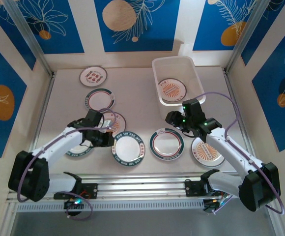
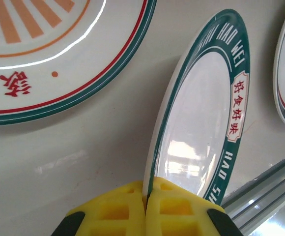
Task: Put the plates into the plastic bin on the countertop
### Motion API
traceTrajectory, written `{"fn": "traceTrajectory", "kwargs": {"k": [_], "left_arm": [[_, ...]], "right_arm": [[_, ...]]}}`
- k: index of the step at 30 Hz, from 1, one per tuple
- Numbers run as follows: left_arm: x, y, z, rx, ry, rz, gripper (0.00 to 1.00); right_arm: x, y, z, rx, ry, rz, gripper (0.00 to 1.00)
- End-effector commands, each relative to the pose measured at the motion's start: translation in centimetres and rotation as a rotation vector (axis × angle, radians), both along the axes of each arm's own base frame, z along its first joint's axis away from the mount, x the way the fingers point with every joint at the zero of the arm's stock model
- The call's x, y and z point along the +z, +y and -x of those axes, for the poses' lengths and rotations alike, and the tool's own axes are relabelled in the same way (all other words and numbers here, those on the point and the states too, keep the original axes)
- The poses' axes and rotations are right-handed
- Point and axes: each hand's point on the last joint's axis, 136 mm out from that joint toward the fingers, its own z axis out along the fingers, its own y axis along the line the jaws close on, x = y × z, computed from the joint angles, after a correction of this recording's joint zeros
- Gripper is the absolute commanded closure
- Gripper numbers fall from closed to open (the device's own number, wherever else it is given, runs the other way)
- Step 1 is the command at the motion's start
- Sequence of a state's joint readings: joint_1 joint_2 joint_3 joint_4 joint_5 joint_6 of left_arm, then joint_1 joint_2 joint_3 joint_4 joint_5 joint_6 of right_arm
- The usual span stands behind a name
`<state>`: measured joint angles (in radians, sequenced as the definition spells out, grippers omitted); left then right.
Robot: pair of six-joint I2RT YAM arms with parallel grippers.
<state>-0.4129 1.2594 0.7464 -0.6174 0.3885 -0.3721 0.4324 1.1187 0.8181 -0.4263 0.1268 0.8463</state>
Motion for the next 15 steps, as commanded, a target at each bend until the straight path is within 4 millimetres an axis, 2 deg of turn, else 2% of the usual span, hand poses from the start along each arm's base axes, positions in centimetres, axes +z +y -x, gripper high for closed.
{"fn": "traceTrajectory", "kwargs": {"k": [1,12,15], "left_arm": [[2.3,-0.2,-0.7,0.023,-0.053,0.018,1.0],[6.8,-1.1,-2.5,0.058,-0.177,0.126,1.0],[8.3,-1.6,-3.3,0.07,-0.198,0.172,1.0]], "right_arm": [[0.2,0.3,0.6,0.021,-0.009,-0.008,0.48],[0.7,0.8,1.3,0.031,-0.011,-0.008,0.44],[1.2,1.2,1.2,0.029,-0.012,-0.013,0.39]]}}
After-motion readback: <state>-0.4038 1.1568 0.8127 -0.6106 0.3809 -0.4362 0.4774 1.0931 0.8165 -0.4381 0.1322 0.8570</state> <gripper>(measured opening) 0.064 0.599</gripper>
